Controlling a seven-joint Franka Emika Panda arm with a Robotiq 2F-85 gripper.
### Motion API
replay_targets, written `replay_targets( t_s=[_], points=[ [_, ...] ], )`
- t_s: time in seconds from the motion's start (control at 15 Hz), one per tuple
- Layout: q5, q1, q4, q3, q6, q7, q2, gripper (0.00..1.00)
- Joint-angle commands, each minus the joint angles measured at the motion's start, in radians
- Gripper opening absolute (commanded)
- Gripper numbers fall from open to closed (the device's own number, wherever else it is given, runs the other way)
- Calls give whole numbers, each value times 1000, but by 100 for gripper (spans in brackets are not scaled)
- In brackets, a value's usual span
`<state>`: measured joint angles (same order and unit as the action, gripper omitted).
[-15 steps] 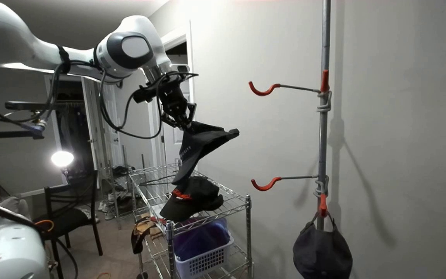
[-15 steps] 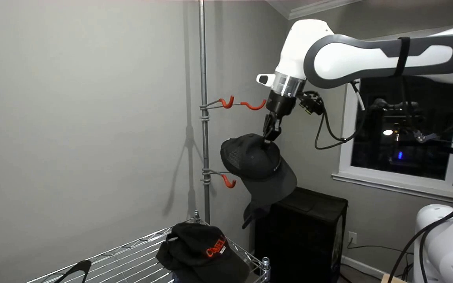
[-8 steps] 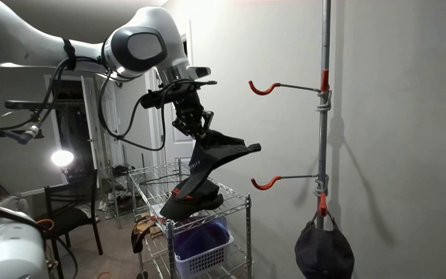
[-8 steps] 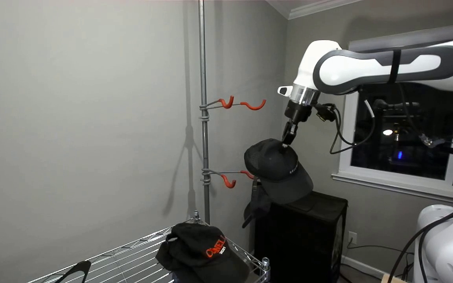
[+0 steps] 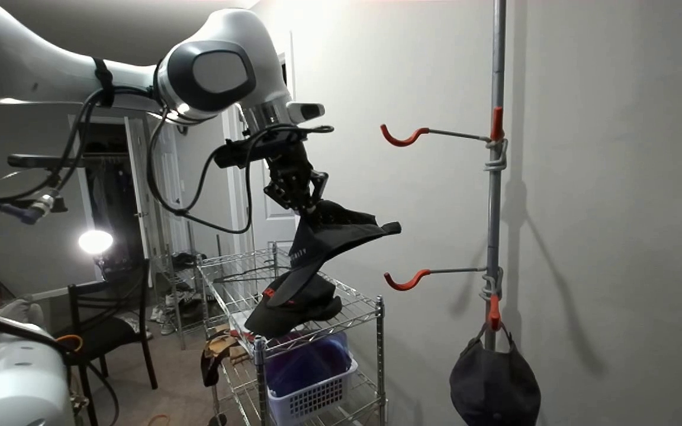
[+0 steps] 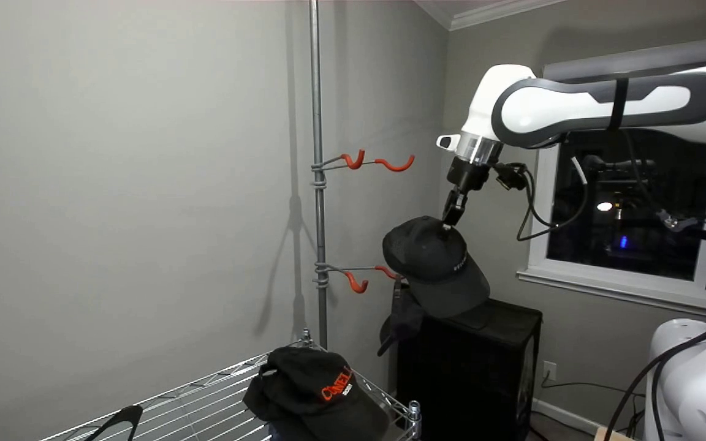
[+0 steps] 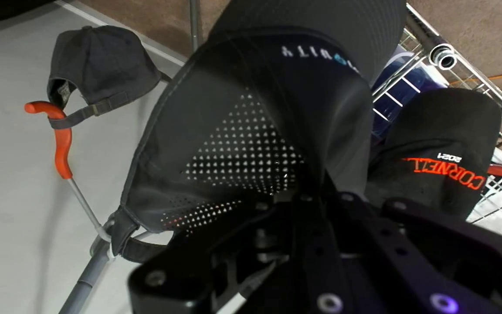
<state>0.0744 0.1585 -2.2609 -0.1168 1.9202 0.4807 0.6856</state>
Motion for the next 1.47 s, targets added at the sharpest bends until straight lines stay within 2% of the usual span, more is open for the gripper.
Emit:
replay_targets(
  t_s=[0.0, 0.27, 0.47, 0.93, 1.4],
  points=[
    [-6, -64, 78, -58, 23, -21, -25, 3],
    [-9, -137, 234, -152, 69, -28, -74, 3],
    [-34, -159, 309, -193, 179, -54, -109, 3],
    [-150, -136, 434, -195, 353, -92, -204, 3],
    [-168, -132, 477, -148, 316, -68, -309, 3]
  ],
)
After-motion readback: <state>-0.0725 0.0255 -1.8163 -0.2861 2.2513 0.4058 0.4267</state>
